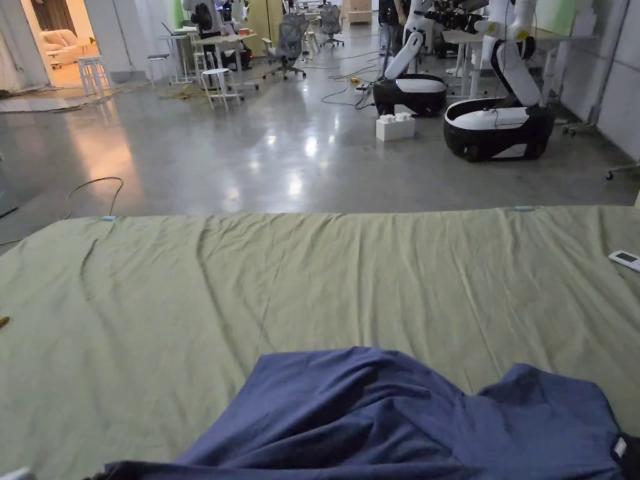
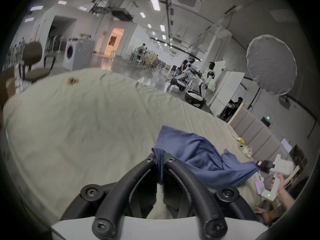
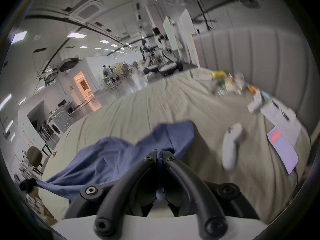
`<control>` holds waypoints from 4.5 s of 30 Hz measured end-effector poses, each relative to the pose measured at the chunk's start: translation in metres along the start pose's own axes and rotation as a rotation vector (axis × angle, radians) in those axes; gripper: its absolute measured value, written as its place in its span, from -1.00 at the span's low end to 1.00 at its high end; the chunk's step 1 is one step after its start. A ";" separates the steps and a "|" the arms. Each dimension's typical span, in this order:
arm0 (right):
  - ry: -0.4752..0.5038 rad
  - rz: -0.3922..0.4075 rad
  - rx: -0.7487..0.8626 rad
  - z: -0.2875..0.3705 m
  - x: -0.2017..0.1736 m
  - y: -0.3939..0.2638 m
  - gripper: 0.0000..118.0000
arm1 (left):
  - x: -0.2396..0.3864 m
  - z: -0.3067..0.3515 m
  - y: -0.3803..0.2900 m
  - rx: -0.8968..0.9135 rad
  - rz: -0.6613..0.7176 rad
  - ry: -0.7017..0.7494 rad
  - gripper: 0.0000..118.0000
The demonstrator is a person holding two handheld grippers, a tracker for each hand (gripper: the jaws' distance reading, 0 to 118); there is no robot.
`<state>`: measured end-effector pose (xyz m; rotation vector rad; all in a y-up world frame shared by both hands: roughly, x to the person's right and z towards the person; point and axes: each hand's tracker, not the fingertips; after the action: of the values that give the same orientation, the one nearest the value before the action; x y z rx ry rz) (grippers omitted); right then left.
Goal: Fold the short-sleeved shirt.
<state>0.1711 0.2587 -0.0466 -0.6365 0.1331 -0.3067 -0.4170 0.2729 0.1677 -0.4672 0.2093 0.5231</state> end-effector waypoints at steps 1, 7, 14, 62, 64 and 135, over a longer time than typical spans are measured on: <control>-0.006 -0.014 -0.013 0.013 0.009 -0.012 -0.90 | -0.005 0.012 -0.014 0.004 0.016 0.024 -0.90; -0.031 -0.085 -0.040 0.082 0.048 -0.055 -0.90 | -0.005 0.074 -0.055 0.009 -0.002 0.040 -0.90; -0.084 -0.022 -0.144 0.112 0.062 -0.092 -0.91 | -0.002 0.092 -0.093 -0.114 -0.077 0.077 -0.90; 0.187 0.286 0.311 0.224 -0.051 -0.045 -1.00 | 0.160 0.134 -0.026 0.195 -0.481 -0.090 -1.00; 0.186 0.283 0.299 0.218 -0.051 -0.045 -1.00 | 0.157 0.118 -0.019 0.183 -0.469 -0.118 -1.00; -0.139 0.103 0.023 0.038 0.012 0.027 -0.99 | 0.160 -0.154 0.124 -0.084 -0.465 -0.044 -0.91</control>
<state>0.1972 0.2966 -0.0330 -0.6240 0.0294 -0.1635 -0.3577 0.3627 -0.0621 -0.5650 0.0319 0.0867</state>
